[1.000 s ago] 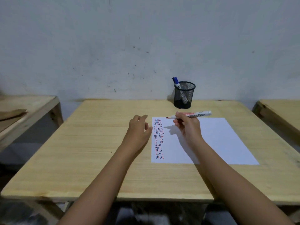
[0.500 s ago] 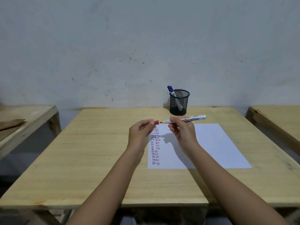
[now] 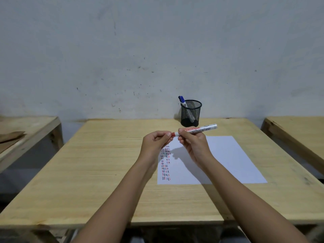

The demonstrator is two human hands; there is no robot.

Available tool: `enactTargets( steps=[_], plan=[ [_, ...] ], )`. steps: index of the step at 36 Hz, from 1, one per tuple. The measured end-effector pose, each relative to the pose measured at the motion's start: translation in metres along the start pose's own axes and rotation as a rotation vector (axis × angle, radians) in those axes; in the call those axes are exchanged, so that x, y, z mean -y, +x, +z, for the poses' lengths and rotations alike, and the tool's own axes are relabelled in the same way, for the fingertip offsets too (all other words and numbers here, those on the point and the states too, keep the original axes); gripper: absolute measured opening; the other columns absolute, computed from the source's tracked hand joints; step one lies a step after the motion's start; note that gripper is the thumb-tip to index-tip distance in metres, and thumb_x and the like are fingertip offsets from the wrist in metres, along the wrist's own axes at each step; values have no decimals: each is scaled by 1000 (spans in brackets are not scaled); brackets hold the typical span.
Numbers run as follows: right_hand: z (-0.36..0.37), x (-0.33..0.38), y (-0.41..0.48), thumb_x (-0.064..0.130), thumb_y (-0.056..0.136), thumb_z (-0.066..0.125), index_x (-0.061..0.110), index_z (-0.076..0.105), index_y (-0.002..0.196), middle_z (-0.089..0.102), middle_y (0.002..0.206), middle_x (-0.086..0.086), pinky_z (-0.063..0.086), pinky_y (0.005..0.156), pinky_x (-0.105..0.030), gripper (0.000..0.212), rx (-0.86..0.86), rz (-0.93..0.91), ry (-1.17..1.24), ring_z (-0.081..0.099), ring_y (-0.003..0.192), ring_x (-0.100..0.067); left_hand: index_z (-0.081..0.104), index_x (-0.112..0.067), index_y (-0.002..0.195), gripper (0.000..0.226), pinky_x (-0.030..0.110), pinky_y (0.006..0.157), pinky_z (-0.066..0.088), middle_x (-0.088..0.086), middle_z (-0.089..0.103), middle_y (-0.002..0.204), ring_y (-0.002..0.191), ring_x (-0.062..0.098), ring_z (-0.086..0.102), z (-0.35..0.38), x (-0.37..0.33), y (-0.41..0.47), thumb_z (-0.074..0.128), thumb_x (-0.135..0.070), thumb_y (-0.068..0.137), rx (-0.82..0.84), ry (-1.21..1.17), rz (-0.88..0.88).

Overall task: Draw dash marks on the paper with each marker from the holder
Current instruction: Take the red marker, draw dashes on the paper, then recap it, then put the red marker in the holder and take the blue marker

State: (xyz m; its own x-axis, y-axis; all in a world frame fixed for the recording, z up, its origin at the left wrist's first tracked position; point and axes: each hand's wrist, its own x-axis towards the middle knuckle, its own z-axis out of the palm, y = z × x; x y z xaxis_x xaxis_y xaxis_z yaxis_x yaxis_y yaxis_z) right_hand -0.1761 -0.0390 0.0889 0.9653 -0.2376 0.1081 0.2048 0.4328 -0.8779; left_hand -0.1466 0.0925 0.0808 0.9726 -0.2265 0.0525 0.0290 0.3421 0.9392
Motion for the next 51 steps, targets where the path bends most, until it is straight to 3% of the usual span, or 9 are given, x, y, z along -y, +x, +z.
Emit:
enactTargets(
  steps=[14,22,27,30,34,41,46,49,51],
  plan=[
    [-9,24,-4,3,86,60,7,64,88,63,69,-2,48,52,-10,5,-28,37,22,60,55,-3,68,-3,87,9,12,72,56,1,75,71,66,5,69,-15,-18,5,62,2,83,15,-39,34],
    [-25,44,-22,-1,77,69,4,70,90,72,73,-4,52,63,-14,14,157,14,-360,70,70,-14,69,-5,88,9,13,70,56,1,74,72,69,6,69,-19,-38,4,65,-1,81,31,6,94],
    [-19,48,-24,-4,75,69,6,68,90,68,74,-8,42,47,-13,18,166,-33,-732,63,58,-10,69,2,93,12,15,74,56,3,73,71,67,7,69,-4,-48,8,64,1,82,75,122,172],
    [-16,43,-18,2,73,72,19,66,80,66,74,-2,47,62,-27,19,160,-95,-855,60,65,-17,69,3,95,14,16,77,57,7,70,75,66,7,68,8,-51,12,66,0,82,99,221,210],
    [-13,39,-7,8,76,71,22,62,78,61,71,2,47,70,-19,17,168,-154,-937,57,67,-10,72,-11,85,9,18,76,55,-2,71,68,67,5,66,24,-49,26,69,-4,80,152,356,277],
    [-25,61,39,8,78,71,17,61,84,60,70,5,45,59,-5,15,96,-209,-961,57,66,-6,73,-18,86,11,28,85,54,1,72,83,81,11,66,40,-46,67,62,-19,88,129,405,318],
    [-32,87,88,10,77,71,17,61,86,63,78,-3,55,73,-30,15,-70,-351,-897,60,69,-13,64,-10,108,25,6,76,45,-1,66,101,94,14,59,45,-25,111,65,-22,86,39,618,282],
    [-35,98,119,13,78,70,17,60,85,63,77,4,57,76,-41,13,-156,-451,-873,62,74,-19,52,-4,125,50,24,95,44,8,55,126,110,16,53,50,-5,137,69,-23,82,67,724,185],
    [-35,102,134,12,80,69,16,59,85,61,77,6,56,76,-34,12,-198,-515,-871,61,75,-18,46,-4,131,61,32,102,41,10,49,132,119,19,49,53,4,146,72,-24,79,87,761,144]
  ],
)
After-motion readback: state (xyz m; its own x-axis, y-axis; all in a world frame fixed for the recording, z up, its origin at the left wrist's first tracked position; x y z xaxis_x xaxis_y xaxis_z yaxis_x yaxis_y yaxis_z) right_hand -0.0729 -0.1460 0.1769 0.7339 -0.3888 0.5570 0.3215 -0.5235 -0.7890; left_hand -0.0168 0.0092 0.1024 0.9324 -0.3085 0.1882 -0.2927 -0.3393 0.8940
